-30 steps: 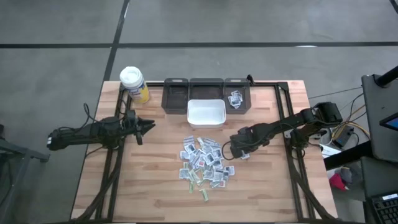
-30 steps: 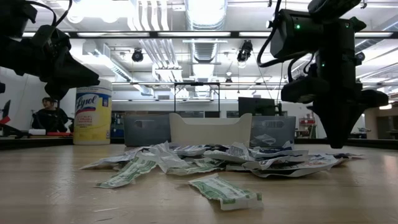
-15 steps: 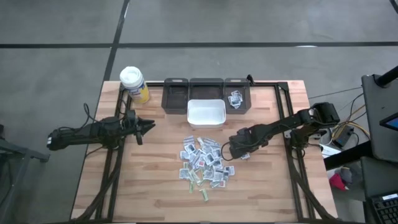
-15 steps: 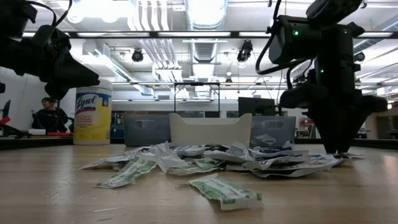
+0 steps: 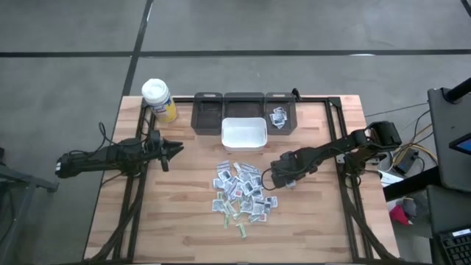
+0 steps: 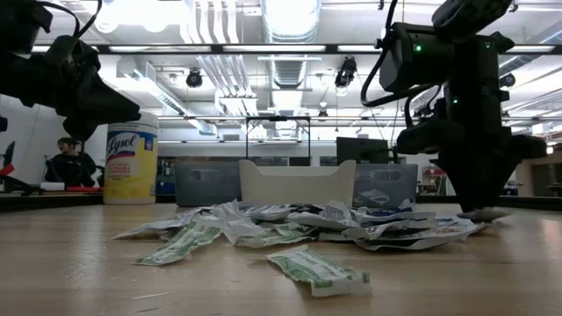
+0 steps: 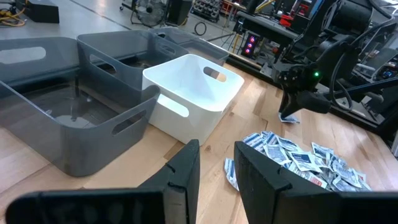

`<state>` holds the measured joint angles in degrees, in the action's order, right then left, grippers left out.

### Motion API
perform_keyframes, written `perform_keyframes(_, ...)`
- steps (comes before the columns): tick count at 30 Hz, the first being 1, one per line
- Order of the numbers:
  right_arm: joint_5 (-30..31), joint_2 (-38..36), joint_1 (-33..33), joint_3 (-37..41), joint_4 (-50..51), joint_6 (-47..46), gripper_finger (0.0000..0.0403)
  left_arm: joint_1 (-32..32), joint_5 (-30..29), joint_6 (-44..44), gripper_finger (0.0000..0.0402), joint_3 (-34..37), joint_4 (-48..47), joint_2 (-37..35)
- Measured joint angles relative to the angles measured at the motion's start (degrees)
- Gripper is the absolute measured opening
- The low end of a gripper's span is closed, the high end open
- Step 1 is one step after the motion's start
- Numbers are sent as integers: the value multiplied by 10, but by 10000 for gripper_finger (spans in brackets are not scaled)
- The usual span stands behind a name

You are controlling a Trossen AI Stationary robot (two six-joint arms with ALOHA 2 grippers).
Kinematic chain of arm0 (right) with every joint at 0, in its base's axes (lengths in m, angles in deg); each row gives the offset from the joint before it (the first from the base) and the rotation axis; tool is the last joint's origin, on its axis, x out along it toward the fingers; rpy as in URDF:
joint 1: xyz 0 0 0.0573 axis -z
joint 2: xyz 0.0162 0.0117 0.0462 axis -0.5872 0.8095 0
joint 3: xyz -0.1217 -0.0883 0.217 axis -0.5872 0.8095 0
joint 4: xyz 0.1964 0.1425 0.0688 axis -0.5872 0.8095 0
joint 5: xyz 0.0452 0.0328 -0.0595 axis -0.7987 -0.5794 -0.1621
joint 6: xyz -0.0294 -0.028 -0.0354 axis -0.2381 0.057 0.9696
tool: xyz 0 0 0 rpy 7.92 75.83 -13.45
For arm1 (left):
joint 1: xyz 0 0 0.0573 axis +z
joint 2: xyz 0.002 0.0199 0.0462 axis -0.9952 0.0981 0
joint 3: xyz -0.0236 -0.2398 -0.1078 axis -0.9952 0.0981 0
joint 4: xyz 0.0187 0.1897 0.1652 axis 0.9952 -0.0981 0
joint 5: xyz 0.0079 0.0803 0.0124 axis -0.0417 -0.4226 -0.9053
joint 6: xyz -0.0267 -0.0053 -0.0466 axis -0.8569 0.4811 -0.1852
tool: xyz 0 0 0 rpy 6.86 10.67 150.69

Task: Pick & Place First Aid Supplies
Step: Put the blue alcohol pad into the right black bin

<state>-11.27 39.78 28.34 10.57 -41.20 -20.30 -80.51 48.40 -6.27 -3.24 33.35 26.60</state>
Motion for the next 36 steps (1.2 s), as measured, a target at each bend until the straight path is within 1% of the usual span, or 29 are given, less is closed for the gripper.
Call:
perform_keyframes(8, -4, 0, 0, -15, 16, 3, 12, 0, 0, 0, 94, 0, 0, 0)
perform_keyframes(15, 0, 2, 0, -63, 77, 24, 8, 0, 0, 0, 94, 0, 0, 0)
perform_keyframes(21, 27, 2, 0, -138, 155, 48, 8, 0, 0, 0, 94, 0, 0, 0)
perform_keyframes(23, 52, 2, 0, -172, 193, 54, 8, 0, 0, 0, 94, 0, 0, 0)
perform_keyframes(26, 108, 0, 0, -226, 254, 67, 8, 0, 0, 0, 94, 0, 0, 0)
perform_keyframes(30, 215, 0, 6, -295, 334, 70, 8, 0, 0, 0, 94, 0, 0, 0)
perform_keyframes(33, 291, -1, 22, -332, 366, 73, 8, 0, 0, 0, 94, 0, 0, 0)
perform_keyframes(36, 344, -1, 52, -355, 374, 103, 8, 0, 0, 0, 94, 0, 0, 0)
